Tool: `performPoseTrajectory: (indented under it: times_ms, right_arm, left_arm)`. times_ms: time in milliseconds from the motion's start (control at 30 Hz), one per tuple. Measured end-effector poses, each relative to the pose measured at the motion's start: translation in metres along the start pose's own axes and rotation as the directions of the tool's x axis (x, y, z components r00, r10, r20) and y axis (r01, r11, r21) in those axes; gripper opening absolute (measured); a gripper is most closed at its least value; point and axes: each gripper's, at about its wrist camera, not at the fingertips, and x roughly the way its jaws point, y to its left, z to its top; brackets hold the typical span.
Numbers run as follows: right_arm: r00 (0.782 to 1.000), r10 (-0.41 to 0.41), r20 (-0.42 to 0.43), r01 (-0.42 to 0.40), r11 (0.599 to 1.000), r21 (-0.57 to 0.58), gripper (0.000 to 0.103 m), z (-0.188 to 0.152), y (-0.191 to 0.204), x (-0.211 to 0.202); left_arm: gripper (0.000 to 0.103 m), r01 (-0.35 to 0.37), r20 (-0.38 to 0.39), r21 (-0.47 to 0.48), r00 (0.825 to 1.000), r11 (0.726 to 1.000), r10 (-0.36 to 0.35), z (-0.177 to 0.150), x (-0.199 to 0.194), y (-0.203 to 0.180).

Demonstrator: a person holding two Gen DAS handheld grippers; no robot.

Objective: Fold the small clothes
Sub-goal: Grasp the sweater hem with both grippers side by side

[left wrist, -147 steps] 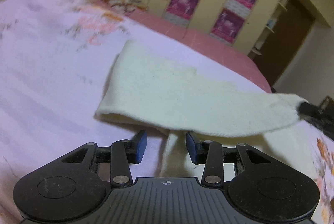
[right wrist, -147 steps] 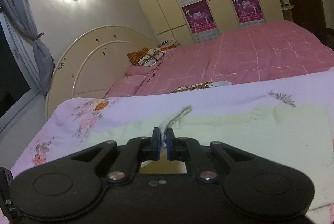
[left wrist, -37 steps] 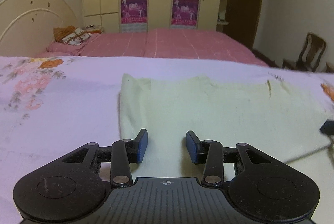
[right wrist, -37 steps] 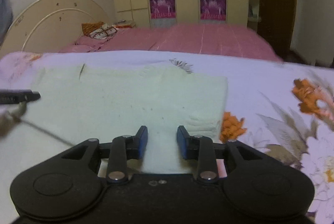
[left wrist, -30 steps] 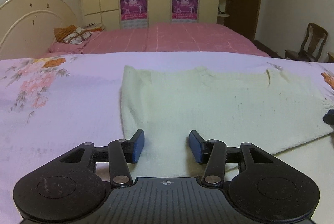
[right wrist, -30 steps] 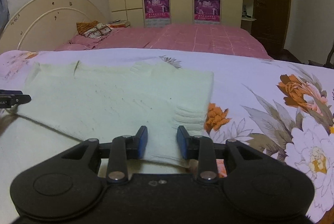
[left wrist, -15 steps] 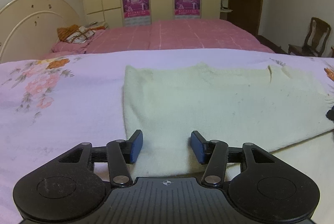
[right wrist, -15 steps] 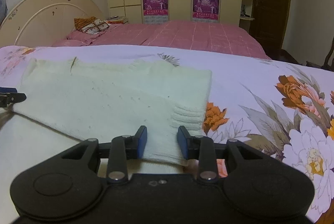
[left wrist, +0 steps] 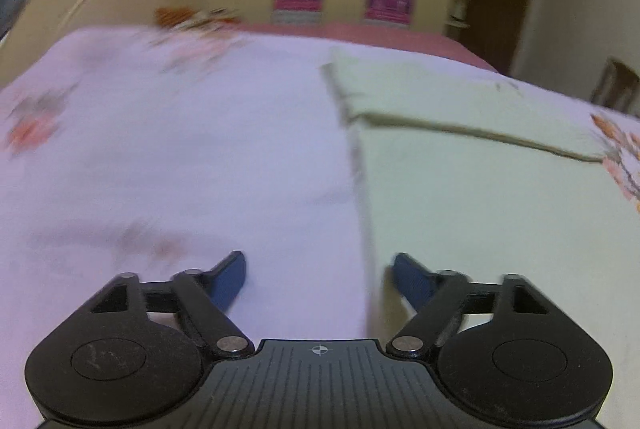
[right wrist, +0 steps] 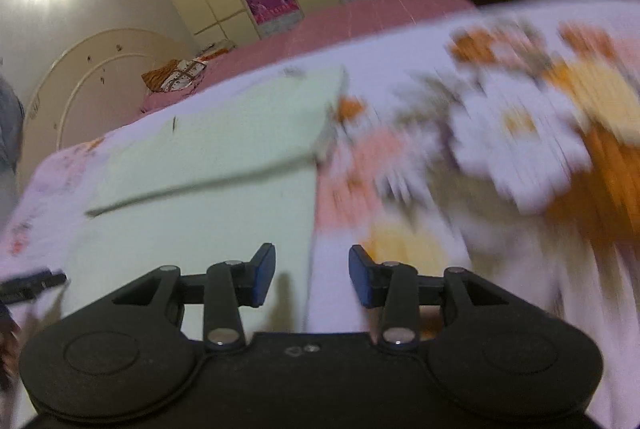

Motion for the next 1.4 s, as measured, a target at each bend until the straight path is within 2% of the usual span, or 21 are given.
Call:
performPoseTrajectory:
  times_ms: [33, 67, 167, 233, 267, 400, 500, 567, 800, 867, 900, 933, 967, 1000, 1033, 1133, 1200, 1233, 1300, 1333, 1400]
  right_arm:
    - [1.0, 0.003, -0.004, -0.003, 0.999, 0.033, 0.041, -0.011, -0.006, -0.012]
    - [1.0, 0.009, -0.01, -0.009, 0.998, 0.063, 0.041, -0.02, -0.01, -0.021]
    - [0.998, 0.049, -0.045, -0.043, 0.991, 0.126, 0.041, -0.051, -0.016, -0.046]
    - [0.995, 0.066, -0.073, -0.056, 0.99, 0.13, 0.041, -0.07, -0.014, -0.06]
    - [0.994, 0.077, -0.084, -0.065, 0.989, 0.135, 0.041, -0.079, -0.012, -0.066]
    - [0.982, 0.149, -0.117, -0.122, 0.97, 0.209, 0.041, -0.11, -0.011, -0.086]
    - [0.971, 0.208, -0.122, -0.167, 0.945, 0.28, 0.041, -0.13, -0.01, -0.096]
    - [0.965, 0.234, -0.116, -0.188, 0.931, 0.313, 0.041, -0.141, -0.01, -0.101]
    - [0.948, 0.301, -0.107, -0.246, 0.901, 0.356, 0.04, -0.157, -0.002, -0.099]
    - [0.95, 0.296, -0.097, -0.243, 0.9, 0.361, 0.037, -0.159, 0.0, -0.095]
    - [0.95, 0.299, -0.09, -0.247, 0.896, 0.37, 0.035, -0.159, 0.0, -0.095]
    - [0.949, 0.303, -0.088, -0.251, 0.893, 0.374, 0.031, -0.161, 0.0, -0.094]
    - [0.95, 0.297, -0.095, -0.244, 0.898, 0.366, 0.013, -0.162, 0.001, -0.092]
    - [0.955, 0.277, -0.104, -0.228, 0.912, 0.34, 0.006, -0.163, 0.005, -0.09]
    - [0.96, 0.26, -0.105, -0.217, 0.926, 0.31, 0.006, -0.164, 0.008, -0.09]
    - [0.969, 0.23, -0.089, -0.199, 0.943, 0.266, 0.006, -0.166, 0.017, -0.094]
    - [0.971, 0.227, -0.072, -0.204, 0.948, 0.244, 0.005, -0.165, 0.021, -0.104]
    - [0.969, 0.241, -0.044, -0.225, 0.947, 0.227, 0.005, -0.163, 0.024, -0.115]
    - [0.962, 0.271, 0.009, -0.268, 0.943, 0.196, 0.005, -0.157, 0.025, -0.131]
    - [0.968, 0.251, 0.002, -0.247, 0.953, 0.177, 0.005, -0.155, 0.025, -0.132]
    - [0.976, 0.211, -0.06, -0.196, 0.961, 0.196, 0.005, -0.153, 0.017, -0.117]
  left_arm:
    - [0.057, 0.002, -0.006, -0.05, 1.0, 0.999, -0.002, -0.012, -0.014, 0.012]
    - [0.055, 0.016, -0.014, -0.08, 1.0, 0.997, -0.017, -0.019, -0.024, 0.019]
    - [0.055, 0.092, -0.057, -0.119, 0.993, 0.989, -0.099, -0.042, -0.05, 0.03]
    - [0.055, 0.164, -0.078, -0.157, 0.981, 0.974, -0.178, -0.056, -0.065, 0.033]
    - [0.055, 0.217, -0.09, -0.19, 0.967, 0.958, -0.237, -0.066, -0.072, 0.036]
    - [0.055, 0.336, -0.086, -0.319, 0.921, 0.886, -0.38, -0.093, -0.092, 0.049]
    - [0.055, 0.405, -0.063, -0.44, 0.877, 0.802, -0.477, -0.111, -0.096, 0.062]
    - [0.055, 0.434, -0.053, -0.486, 0.852, 0.758, -0.521, -0.121, -0.096, 0.064]
    - [0.054, 0.488, -0.004, -0.563, 0.806, 0.667, -0.592, -0.142, -0.086, 0.057]
    - [0.044, 0.482, -0.019, -0.548, 0.81, 0.684, -0.586, -0.141, -0.082, 0.051]
    - [0.041, 0.479, -0.028, -0.521, 0.818, 0.706, -0.575, -0.139, -0.08, 0.047]
    - [0.03, 0.467, -0.037, -0.49, 0.832, 0.736, -0.553, -0.138, -0.079, 0.043]
    - [0.018, 0.454, -0.044, -0.476, 0.843, 0.753, -0.537, -0.136, -0.077, 0.041]
    - [0.012, 0.438, -0.05, -0.472, 0.853, 0.765, -0.52, -0.137, -0.075, 0.04]
    - [0.007, 0.428, -0.053, -0.474, 0.858, 0.769, -0.51, -0.136, -0.073, 0.04]
    - [0.003, 0.451, 0.002, -0.469, 0.86, 0.759, -0.51, -0.137, -0.082, 0.04]
    - [0.003, 0.541, 0.129, -0.467, 0.824, 0.699, -0.552, -0.136, -0.1, 0.043]
    - [0.003, 0.545, 0.151, -0.463, 0.825, 0.699, -0.544, -0.136, -0.106, 0.045]
    - [0.003, 0.487, 0.094, -0.473, 0.856, 0.734, -0.508, -0.141, -0.097, 0.048]
    - [0.003, 0.459, 0.056, -0.494, 0.864, 0.738, -0.5, -0.144, -0.089, 0.05]
    - [0.003, 0.449, 0.041, -0.525, 0.862, 0.723, -0.505, -0.147, -0.08, 0.051]
